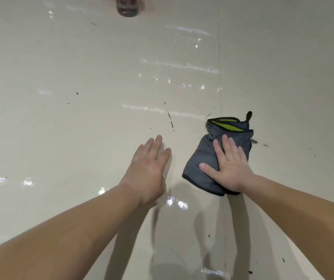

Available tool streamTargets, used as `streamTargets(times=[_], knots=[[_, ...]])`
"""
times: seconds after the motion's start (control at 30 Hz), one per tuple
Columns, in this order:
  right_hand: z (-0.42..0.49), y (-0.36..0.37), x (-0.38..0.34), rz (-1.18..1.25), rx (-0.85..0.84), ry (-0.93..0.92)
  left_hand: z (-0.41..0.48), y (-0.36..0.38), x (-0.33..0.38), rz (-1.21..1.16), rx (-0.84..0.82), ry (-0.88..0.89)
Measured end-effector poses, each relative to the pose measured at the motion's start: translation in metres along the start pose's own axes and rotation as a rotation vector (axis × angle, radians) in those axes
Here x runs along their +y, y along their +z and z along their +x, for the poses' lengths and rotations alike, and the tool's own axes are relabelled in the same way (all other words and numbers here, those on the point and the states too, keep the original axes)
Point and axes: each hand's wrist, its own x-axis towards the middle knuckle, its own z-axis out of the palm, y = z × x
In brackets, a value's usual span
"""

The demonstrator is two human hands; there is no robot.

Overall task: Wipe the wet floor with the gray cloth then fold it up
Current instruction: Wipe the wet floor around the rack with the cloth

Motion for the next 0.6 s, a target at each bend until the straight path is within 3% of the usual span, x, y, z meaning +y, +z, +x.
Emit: streamTargets(times=[0.1, 0.27, 0.37, 0.6], knots=[[0.007, -0.004, -0.005, -0.008, -0.015, 0.087, -0.007, -0.004, -0.012, -0.002, -0.012, -0.030], [-0.028, 0.033, -0.034, 0.008, 0.209, 0.149, -0.025, -0.006, -0.021, -0.013, -0.025, -0.054], [-0.072, 0.072, -0.069, 0.013, 0.315, 0.087, -0.043, -0.002, -0.022, -0.043, -0.006, 0.004], [-0.143, 0.119, -0.140, -0.059, 0.277, -0.205, -0.063, -0.001, -0.045, -0.104, 0.059, 0.020]])
